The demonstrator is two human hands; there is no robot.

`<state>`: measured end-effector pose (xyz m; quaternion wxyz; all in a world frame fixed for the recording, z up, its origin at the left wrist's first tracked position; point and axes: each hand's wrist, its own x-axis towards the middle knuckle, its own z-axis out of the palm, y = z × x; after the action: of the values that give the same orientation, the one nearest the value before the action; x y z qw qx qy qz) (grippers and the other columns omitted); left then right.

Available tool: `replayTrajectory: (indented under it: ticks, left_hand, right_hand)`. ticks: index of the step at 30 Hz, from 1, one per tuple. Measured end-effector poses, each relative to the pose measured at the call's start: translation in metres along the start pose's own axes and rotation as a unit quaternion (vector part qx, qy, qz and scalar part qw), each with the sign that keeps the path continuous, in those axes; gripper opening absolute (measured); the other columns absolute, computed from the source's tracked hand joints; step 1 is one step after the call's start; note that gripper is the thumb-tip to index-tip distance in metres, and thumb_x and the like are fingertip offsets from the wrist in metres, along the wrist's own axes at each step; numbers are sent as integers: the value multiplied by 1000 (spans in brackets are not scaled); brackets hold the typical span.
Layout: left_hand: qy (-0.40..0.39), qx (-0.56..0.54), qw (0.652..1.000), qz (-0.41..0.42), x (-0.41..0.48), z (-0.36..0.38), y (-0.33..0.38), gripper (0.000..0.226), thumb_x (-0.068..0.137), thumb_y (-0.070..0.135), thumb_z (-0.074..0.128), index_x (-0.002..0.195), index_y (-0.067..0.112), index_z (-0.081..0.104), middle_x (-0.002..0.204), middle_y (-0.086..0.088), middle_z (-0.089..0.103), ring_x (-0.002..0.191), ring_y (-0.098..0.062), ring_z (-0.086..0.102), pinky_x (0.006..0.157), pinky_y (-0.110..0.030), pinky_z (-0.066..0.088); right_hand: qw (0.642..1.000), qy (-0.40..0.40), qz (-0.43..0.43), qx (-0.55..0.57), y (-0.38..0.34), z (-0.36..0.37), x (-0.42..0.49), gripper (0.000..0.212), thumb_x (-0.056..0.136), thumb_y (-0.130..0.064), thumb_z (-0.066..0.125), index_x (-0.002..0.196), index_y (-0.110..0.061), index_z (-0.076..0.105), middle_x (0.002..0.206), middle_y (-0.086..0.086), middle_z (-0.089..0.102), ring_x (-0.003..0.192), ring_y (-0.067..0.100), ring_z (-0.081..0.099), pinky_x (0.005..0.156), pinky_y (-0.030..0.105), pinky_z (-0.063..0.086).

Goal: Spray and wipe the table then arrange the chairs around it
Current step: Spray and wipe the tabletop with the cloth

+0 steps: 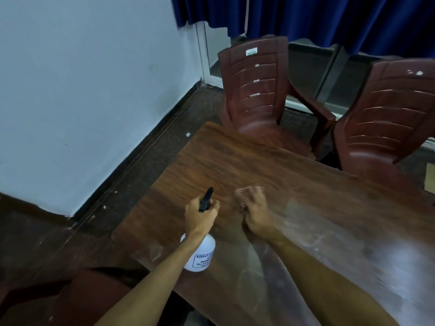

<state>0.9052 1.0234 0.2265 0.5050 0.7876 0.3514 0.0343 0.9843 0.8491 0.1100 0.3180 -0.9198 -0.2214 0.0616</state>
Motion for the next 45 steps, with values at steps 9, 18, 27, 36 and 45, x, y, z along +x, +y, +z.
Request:
replayTrajectory:
  ticks: [9,18,27,36,45]
  left_hand:
    - [15,-12,1000,-21,95,-81,-26,18,90,20,78,74,15,68,64,-10,68,53,-22,62,65,-49,61]
    - [12,-20,999,-26,178,-145,-46,21,94,21,76,80,31,64,76,-1,70,69,-23,70,73,-52,64]
    - [-13,-42,999,9,238,-132,-24,20,93,21,76,76,23,66,66,-2,68,59,-20,67,63,-52,62]
    - [-67,-31,996,42,275,-83,16,19,93,20,76,76,20,67,65,1,67,59,-17,66,63,-44,63]
    - [-63,-21,995,76,312,-61,38,21,92,19,77,75,19,66,63,-1,67,59,-21,66,61,-52,62]
  right_hand:
    - [991,-62,-117,-4,-80,75,80,61,94,-10,51,149,-34,44,162,8,27,151,31,18,125,48,16]
    - [980,-104,-169,2,-162,143,174,73,83,0,53,149,-31,45,164,7,22,154,27,9,125,52,9]
    - [993,-60,-94,-49,-139,130,238,75,85,0,54,153,-26,38,166,12,17,155,31,-1,126,49,4]
    - [996,-46,-50,-58,-99,104,310,65,87,-2,56,148,-22,47,164,11,24,154,32,4,125,51,7]
    - [998,-9,-20,-59,-66,89,367,62,87,-8,54,148,-20,47,162,15,26,153,36,11,125,51,12]
